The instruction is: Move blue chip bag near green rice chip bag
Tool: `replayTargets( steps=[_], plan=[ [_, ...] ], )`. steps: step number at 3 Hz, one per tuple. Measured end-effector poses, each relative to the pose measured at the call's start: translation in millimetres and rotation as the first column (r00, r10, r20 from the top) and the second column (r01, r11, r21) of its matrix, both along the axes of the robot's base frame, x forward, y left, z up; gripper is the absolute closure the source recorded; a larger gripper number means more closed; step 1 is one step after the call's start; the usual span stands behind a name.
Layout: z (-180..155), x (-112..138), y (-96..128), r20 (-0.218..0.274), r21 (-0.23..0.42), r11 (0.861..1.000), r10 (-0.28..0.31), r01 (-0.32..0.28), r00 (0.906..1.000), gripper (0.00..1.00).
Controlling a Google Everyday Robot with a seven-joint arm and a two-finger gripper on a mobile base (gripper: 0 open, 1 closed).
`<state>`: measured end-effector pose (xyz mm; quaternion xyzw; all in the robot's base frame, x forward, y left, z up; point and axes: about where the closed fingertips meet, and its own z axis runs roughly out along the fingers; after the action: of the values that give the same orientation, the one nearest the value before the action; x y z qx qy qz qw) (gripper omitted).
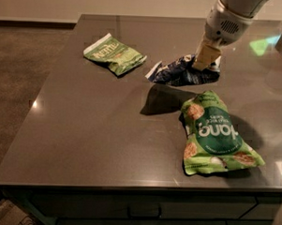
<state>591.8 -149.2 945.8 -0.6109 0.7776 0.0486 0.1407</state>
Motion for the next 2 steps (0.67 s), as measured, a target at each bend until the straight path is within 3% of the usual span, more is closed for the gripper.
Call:
replayTargets(
  steps=[1, 2],
  plan=[
    [-10.3, -19.1, 12.7, -0.037, 0.016, 0.997, 0.076, -0.075, 0.9964, 0.58],
    [-11.8, -13.6, 16.5, -0.019, 0.024, 0.997, 0.076, -0.075, 0.9969, 0.35]
  ],
)
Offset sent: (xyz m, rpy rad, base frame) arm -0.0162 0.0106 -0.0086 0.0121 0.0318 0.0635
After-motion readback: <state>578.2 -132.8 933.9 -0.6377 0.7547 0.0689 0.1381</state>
